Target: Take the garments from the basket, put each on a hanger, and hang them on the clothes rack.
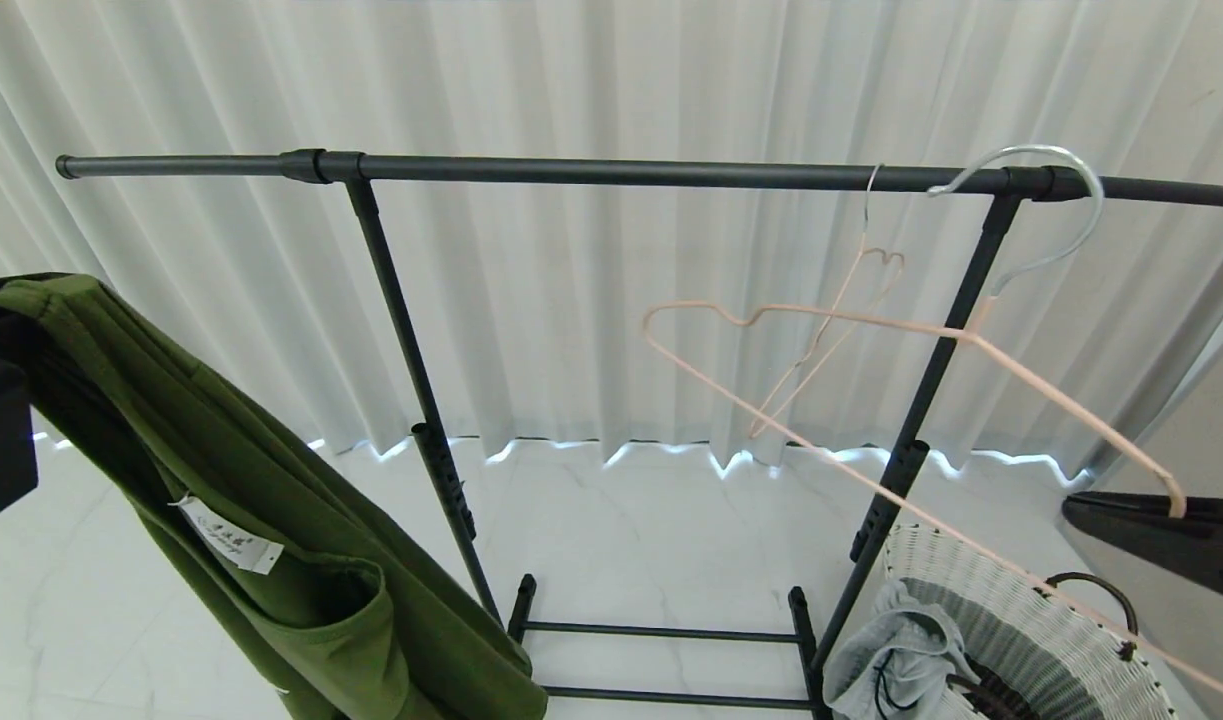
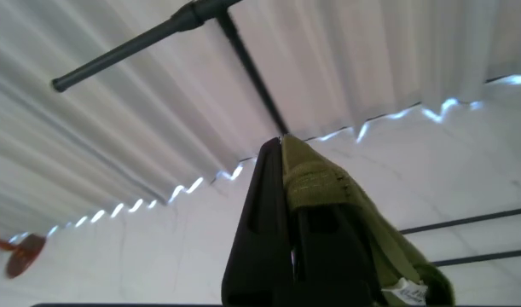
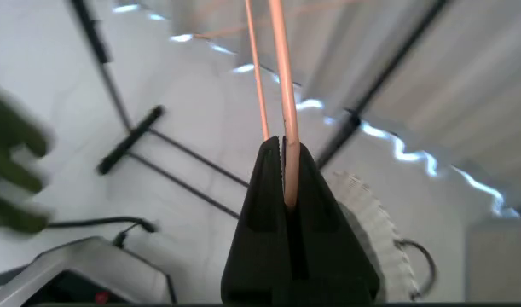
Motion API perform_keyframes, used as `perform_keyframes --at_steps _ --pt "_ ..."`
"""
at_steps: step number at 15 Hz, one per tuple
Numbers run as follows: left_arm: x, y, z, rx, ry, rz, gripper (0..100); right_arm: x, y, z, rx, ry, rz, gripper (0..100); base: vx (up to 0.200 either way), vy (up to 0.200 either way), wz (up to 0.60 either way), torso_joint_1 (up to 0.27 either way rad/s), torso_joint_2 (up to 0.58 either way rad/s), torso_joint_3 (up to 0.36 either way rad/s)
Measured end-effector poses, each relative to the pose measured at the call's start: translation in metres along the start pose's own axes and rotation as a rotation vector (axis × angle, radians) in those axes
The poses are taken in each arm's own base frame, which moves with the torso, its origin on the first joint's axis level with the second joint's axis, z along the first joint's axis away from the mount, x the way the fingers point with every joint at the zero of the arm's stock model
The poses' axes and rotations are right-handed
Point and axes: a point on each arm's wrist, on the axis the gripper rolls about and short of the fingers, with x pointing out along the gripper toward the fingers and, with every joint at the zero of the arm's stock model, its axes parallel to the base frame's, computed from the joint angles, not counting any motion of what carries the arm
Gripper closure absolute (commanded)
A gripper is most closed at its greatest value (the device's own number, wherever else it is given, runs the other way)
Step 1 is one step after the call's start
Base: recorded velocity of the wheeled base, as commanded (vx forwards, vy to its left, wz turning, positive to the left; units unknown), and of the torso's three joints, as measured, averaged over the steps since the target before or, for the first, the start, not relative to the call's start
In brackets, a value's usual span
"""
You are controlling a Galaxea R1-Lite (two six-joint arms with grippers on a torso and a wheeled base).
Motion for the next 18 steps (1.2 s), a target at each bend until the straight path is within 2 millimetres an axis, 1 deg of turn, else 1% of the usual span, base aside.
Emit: perform_keyframes --at_steps 3,6,8,11,13,17,18 --pt "0.011 -0.002 -0.001 0.005 0.043 0.039 100 0.012 0.022 0.003 0.03 0.031 0.167 100 0.0 0.0 0.0 0.0 0.0 0.0" --pt "0.023 -0.011 0.0 -0.009 0.072 0.034 100 0.018 0.039 0.003 0.028 0.055 0.268 100 0.0 0.0 0.0 0.0 0.0 0.0" --pt "0.037 -0.02 -0.001 -0.058 0.113 0.041 100 0.024 0.049 0.007 0.02 0.043 0.324 100 0.0 0.0 0.0 0.0 0.0 0.0" --pt "0.061 -0.029 0.001 -0.128 0.167 0.076 100 0.037 0.061 0.014 0.019 0.017 0.364 100 0.0 0.0 0.0 0.0 0.0 0.0" --pt "0.071 -0.033 0.006 -0.151 0.176 0.085 100 0.046 0.066 0.017 0.02 0.008 0.368 100 0.0 0.0 0.0 0.0 0.0 0.0" --pt "0.079 -0.039 0.007 -0.15 0.192 0.083 100 0.057 0.07 0.017 0.02 0.025 0.364 100 0.0 0.0 0.0 0.0 0.0 0.0" --pt "0.08 -0.039 0.007 -0.161 0.192 0.084 100 0.06 0.071 0.019 0.029 0.007 0.361 100 0.0 0.0 0.0 0.0 0.0 0.0"
